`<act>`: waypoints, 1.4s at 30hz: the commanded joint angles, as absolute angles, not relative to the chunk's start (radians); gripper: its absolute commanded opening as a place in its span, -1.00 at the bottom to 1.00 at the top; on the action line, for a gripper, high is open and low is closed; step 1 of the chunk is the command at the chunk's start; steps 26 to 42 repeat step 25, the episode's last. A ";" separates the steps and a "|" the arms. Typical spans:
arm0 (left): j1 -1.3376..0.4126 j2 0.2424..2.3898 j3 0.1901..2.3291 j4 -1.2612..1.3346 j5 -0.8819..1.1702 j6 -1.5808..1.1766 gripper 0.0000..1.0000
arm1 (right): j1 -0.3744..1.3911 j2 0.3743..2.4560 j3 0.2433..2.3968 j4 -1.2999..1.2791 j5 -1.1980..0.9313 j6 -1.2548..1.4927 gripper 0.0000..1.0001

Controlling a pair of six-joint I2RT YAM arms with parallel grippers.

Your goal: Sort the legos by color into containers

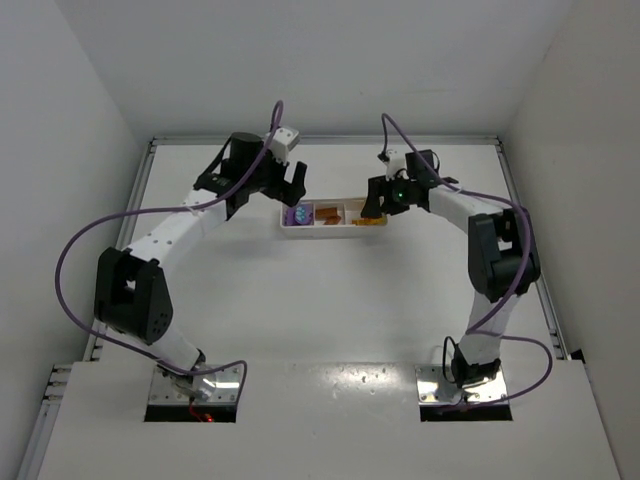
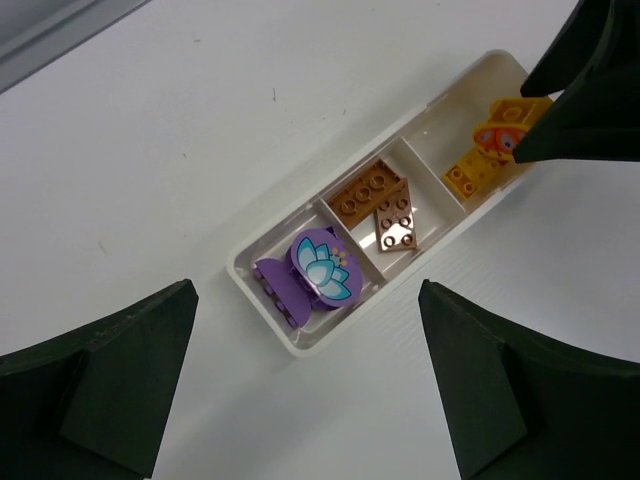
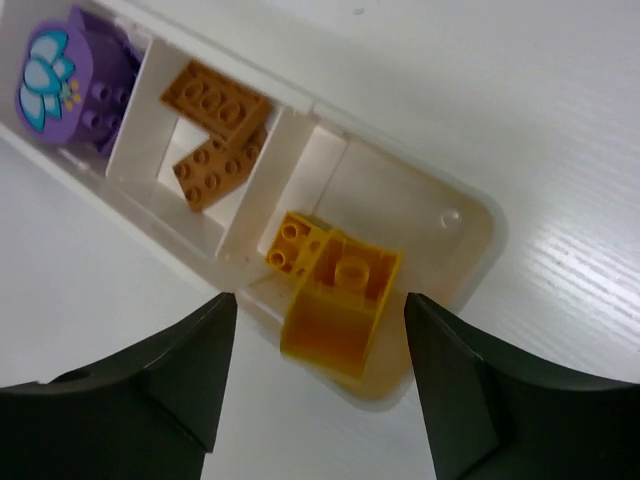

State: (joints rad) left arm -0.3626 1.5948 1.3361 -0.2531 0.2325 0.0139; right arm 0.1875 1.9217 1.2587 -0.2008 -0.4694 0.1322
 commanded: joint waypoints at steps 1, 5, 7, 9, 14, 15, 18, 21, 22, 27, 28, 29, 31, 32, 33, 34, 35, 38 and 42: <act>-0.336 1.537 1.324 -0.242 0.249 -0.015 1.00 | 0.204 1.892 1.315 -0.173 -0.423 0.129 0.44; -0.278 1.528 1.278 -0.253 0.336 -0.054 1.00 | 0.204 1.803 1.325 -0.215 -0.482 0.150 0.49; -0.236 1.519 1.258 -0.253 0.376 -0.054 1.00 | 0.190 1.734 1.345 -0.244 -0.517 0.161 0.49; -0.210 1.506 1.238 -0.270 0.385 -0.054 1.00 | 0.164 1.680 1.345 -0.302 -0.517 0.157 0.49; -0.132 1.457 1.152 -0.353 0.404 0.053 1.00 | 0.103 1.502 1.208 -0.428 -0.440 0.022 0.49; -0.132 1.442 1.132 -0.370 0.384 0.078 1.00 | 0.075 1.476 1.169 -0.428 -0.402 -0.016 0.49; -0.132 1.413 1.088 -0.402 0.321 0.147 1.00 | -0.003 1.384 1.020 -0.407 -0.390 -0.038 0.49; -0.132 1.372 1.019 -0.413 0.278 0.193 1.00 | -0.067 1.318 0.887 -0.374 -0.411 -0.038 0.49; -0.132 1.362 1.002 -0.413 0.278 0.204 1.00 | -0.078 1.309 0.864 -0.364 -0.420 -0.038 0.49; -0.132 1.338 0.956 -0.403 0.268 0.215 1.00 | -0.109 1.295 0.796 -0.354 -0.465 -0.018 0.49; -0.132 1.338 0.956 -0.403 0.268 0.215 1.00 | -0.109 1.295 0.796 -0.354 -0.465 -0.018 0.49; -0.132 1.338 0.956 -0.403 0.268 0.215 1.00 | -0.109 1.295 0.796 -0.354 -0.465 -0.018 0.49; -0.132 1.338 0.956 -0.403 0.268 0.215 1.00 | -0.109 1.295 0.796 -0.354 -0.465 -0.018 0.49; -0.132 1.338 0.956 -0.403 0.268 0.215 1.00 | -0.109 1.295 0.796 -0.354 -0.465 -0.018 0.49; -0.132 1.338 0.956 -0.403 0.268 0.215 1.00 | -0.109 1.295 0.796 -0.354 -0.465 -0.018 0.49; -0.132 1.338 0.956 -0.403 0.268 0.215 1.00 | -0.109 1.295 0.796 -0.354 -0.465 -0.018 0.49; -0.132 1.338 0.956 -0.403 0.268 0.215 1.00 | -0.109 1.295 0.796 -0.354 -0.465 -0.018 0.49; -0.132 1.338 0.956 -0.403 0.268 0.215 1.00 | -0.109 1.295 0.796 -0.354 -0.465 -0.018 0.49; -0.132 1.338 0.956 -0.403 0.268 0.215 1.00 | -0.109 1.295 0.796 -0.354 -0.465 -0.018 0.49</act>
